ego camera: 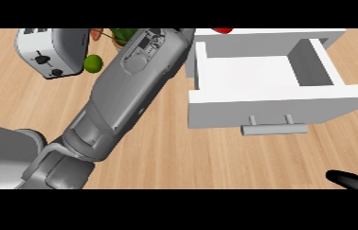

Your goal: Pick up the can, place it into the drawer and close the drawer

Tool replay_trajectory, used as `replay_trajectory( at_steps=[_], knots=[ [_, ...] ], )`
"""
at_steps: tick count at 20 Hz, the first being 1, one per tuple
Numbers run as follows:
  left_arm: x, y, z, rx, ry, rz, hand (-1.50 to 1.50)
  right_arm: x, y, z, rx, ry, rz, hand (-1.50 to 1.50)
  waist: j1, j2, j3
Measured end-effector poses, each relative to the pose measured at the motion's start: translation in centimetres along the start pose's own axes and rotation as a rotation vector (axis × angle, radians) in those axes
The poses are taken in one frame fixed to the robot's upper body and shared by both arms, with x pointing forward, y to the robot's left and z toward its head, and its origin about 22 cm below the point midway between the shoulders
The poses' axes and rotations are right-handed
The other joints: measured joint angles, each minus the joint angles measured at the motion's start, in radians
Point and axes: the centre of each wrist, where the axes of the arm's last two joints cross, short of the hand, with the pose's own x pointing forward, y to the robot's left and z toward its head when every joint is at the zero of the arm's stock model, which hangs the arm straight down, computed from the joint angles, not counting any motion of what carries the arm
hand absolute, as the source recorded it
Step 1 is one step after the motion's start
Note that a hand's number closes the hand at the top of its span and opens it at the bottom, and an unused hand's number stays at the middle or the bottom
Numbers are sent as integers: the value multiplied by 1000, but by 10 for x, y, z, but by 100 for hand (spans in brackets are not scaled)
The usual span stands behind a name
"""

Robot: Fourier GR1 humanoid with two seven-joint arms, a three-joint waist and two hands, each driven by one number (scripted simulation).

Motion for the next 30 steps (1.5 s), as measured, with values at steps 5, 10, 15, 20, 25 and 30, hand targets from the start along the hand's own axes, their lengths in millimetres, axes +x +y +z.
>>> replay_trajectory(
  at_steps=[5, 10, 15, 20, 25, 30],
  knots=[
    [10, -13, -9, 3, 12, -40, 150, 3, 2, 1, 12, -9, -7, -150, -19, 5, 1],
    [14, -19, -15, 22, 26, -72, 150, 8, 4, -3, 23, -17, -8, -150, -32, 9, 1],
    [18, -25, -18, 71, 23, -103, -150, 9, 8, -6, 37, -18, -2, -150, -45, 12, 2],
    [14, -25, -20, 142, 17, -113, -150, 9, 8, -14, 53, -29, 1, -150, -59, 18, 2],
    [11, -24, -21, 183, 3, -117, -150, 11, 11, -21, 74, -55, 41, -150, -67, 21, 3],
    [16, -24, -23, 211, 1, -90, -150, 16, 15, -28, 115, -107, 126, -150, -68, 24, 2]
  ],
)
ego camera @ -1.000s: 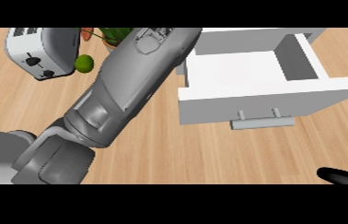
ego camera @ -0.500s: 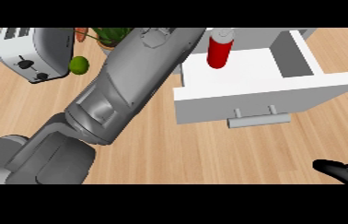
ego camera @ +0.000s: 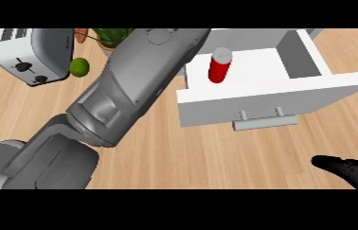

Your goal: Pick up the can, place it into the drawer and close the drawer

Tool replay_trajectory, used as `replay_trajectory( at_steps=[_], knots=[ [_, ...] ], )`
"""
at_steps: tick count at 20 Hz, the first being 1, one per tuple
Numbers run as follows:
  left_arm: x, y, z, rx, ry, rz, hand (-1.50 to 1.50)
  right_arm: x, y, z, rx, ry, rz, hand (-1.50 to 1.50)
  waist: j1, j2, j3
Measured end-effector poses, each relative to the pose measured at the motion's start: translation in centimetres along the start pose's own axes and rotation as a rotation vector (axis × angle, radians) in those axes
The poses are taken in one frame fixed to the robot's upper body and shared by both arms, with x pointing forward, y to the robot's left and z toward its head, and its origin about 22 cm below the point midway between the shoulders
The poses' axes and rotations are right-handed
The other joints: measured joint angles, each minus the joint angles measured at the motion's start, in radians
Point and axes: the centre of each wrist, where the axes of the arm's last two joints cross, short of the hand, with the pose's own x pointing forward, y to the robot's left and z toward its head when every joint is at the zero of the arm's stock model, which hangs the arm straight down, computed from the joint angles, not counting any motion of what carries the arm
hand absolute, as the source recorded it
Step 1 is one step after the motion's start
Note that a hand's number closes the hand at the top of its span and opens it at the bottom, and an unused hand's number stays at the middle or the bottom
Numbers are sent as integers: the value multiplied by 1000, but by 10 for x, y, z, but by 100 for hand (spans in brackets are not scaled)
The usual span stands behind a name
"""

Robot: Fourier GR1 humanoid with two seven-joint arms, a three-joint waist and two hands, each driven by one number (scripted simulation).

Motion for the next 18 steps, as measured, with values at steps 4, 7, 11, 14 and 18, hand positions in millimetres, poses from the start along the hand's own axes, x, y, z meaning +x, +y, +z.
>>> replay_trajectory(
  at_steps=[4, 7, 11, 14, 18],
  knots=[
    [2, 0, 0, 8, 5, 31, -150, 5, 6, -9, 44, -53, 105, -150, 3, 2, 0],
    [1, 1, -1, 5, 7, 59, -150, 2, 12, -17, 75, -78, 196, -150, 13, 3, -1],
    [4, 1, -1, 8, 5, 94, -150, -2, 25, -30, 107, -102, 332, -150, 28, 3, -1],
    [6, 0, -1, 15, -6, 99, -150, -12, 36, -40, 135, -116, 425, -150, 38, 1, -1],
    [6, 0, -2, 23, -16, 87, -150, -25, 58, -52, 166, -130, 528, -150, 56, -2, -1]
  ],
)
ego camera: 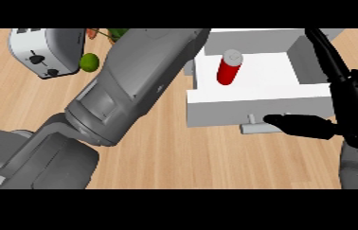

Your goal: Pick up the can, place it into the drawer and close the drawer

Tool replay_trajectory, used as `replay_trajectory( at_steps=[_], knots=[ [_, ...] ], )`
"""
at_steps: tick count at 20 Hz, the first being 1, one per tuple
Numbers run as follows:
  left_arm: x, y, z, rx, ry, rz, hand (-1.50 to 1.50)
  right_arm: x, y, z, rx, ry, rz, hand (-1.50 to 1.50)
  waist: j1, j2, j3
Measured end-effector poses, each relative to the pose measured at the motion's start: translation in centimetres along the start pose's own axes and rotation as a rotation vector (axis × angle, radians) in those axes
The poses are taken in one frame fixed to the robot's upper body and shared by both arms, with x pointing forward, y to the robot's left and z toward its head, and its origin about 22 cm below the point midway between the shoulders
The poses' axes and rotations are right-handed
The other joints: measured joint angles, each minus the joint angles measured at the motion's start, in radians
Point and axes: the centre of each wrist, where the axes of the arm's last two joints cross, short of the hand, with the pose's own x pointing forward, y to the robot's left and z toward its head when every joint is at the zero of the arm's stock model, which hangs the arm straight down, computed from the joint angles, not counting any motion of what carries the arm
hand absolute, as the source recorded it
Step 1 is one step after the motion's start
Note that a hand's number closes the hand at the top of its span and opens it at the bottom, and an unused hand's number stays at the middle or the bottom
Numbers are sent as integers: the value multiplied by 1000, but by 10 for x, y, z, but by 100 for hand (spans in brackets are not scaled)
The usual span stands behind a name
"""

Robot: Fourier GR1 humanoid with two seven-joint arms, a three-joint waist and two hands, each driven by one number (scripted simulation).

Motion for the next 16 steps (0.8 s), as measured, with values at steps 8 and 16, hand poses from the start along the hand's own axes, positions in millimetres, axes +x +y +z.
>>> replay_trajectory(
  at_steps=[8, 16],
  knots=[
    [5, 7, -5, -32, 2, -11, -150, -30, 57, -24, 84, 17, 202, -150, 41, -9, -1],
    [5, 24, -12, -16, 12, 3, -150, -56, 110, -52, 90, 18, 315, -150, 68, -16, -1]
  ],
)
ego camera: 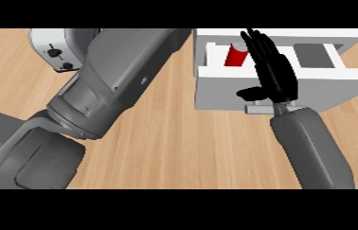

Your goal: Pick up the can, place it into the drawer and close the drawer

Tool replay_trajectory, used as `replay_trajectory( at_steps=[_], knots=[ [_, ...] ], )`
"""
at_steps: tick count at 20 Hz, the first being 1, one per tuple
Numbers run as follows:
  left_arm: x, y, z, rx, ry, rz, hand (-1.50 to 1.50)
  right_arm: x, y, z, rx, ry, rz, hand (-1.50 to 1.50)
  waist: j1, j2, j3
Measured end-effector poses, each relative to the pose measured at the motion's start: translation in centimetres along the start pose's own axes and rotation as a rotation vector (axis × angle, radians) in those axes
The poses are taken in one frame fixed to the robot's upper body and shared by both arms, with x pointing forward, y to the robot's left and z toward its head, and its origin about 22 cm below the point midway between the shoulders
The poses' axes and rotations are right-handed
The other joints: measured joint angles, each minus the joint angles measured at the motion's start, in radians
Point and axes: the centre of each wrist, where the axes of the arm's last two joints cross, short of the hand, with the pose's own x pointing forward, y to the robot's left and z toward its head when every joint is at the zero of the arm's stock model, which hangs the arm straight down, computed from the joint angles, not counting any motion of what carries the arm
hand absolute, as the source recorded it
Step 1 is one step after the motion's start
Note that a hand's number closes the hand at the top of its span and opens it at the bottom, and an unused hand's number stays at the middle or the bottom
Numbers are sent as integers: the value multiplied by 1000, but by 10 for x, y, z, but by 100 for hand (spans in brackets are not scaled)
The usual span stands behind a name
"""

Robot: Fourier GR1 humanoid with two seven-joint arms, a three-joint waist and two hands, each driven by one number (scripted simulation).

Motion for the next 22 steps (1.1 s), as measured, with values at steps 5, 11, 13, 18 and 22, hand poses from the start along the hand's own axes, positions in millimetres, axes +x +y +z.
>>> replay_trajectory(
  at_steps=[5, 11, 13, 18, 22],
  knots=[
    [1, 21, -7, 16, -4, -13, -150, -9, 20, -22, -40, 28, 52, -150, 18, -2, 0],
    [0, 41, -11, 22, 8, -13, -150, -9, 30, -50, -122, 57, 101, -150, 35, -3, 0],
    [-6, 49, -11, 24, 13, -17, -150, -10, 32, -56, -140, 60, 115, -150, 42, -2, 0],
    [-4, 66, -13, 24, 14, -22, -150, -9, 27, -78, -176, 66, 155, -150, 57, 1, -1],
    [-9, 76, -11, 21, 15, -22, -150, -9, 19, -92, -174, 69, 181, -150, 68, 6, 0]
  ],
)
